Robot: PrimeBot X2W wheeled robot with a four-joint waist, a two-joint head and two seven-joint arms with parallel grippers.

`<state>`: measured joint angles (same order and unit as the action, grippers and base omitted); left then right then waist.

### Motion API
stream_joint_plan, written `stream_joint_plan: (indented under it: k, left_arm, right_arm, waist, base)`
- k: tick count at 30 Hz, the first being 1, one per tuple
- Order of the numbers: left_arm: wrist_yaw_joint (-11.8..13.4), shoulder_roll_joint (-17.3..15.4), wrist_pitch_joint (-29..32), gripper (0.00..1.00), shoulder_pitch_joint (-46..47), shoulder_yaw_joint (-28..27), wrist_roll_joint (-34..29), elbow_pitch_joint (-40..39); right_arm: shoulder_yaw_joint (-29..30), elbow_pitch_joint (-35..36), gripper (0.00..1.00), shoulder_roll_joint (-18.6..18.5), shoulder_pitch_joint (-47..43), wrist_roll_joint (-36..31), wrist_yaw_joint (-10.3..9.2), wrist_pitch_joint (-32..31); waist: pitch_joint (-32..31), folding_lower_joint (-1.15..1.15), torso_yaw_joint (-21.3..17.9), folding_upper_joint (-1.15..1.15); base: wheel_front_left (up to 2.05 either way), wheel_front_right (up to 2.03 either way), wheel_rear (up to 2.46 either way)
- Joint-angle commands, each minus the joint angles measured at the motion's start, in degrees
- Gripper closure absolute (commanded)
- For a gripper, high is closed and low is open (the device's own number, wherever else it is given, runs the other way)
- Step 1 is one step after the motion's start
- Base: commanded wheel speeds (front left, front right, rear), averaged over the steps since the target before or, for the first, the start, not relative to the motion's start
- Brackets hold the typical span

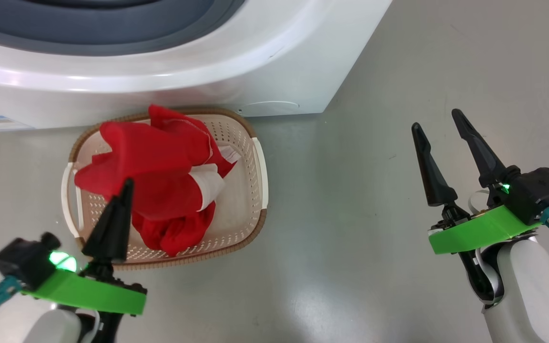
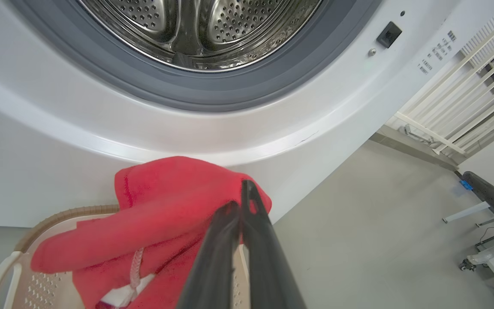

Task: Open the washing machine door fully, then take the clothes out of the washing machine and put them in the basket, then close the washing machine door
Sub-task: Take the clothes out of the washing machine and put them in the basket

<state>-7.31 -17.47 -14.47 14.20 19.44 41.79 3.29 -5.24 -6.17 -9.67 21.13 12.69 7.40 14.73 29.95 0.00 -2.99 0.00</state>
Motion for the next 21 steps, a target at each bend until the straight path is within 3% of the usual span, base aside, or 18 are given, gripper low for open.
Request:
stream_joint_plan:
  k: [1, 4, 8, 21]
  left_arm:
    - [-0.2, -1.0, -0.5, 1.00, 0.9, -1.0, -1.0, 0.6]
    - [-0.2, -1.5, -0.5, 1.00, 3.4, 0.5, -5.2, 5.1]
    - [-0.2, -0.1, -0.5, 1.00, 6.2, 1.8, -6.3, 10.7]
    - [-0.2, 2.3, -0.5, 1.00, 19.2, 6.8, -6.2, 36.9]
  right_arm:
    - [-1.3, 1.4, 0.00, -0.2, -1.1, -0.1, 0.09, 0.3]
    - [-1.5, 1.5, 0.00, -0.2, -0.7, -0.1, 0.09, 0.3]
    - [-1.6, 1.5, 0.00, 0.0, -0.3, -0.1, 0.09, 0.3]
    - [-1.9, 2.2, 0.00, 1.2, 1.4, -0.4, 0.09, 0.3]
  waist:
    - [0.2, 0.00, 0.0, 0.00]
    - [0.8, 0.00, -0.1, 0.00]
    - [1.5, 0.00, -0.3, 0.00]
    - [4.8, 0.00, -2.4, 0.00]
  base:
    - [0.00, 0.00, 0.00]
    - [0.00, 0.00, 0.00]
    - [0.00, 0.00, 0.00]
    - [0.00, 0.00, 0.00]
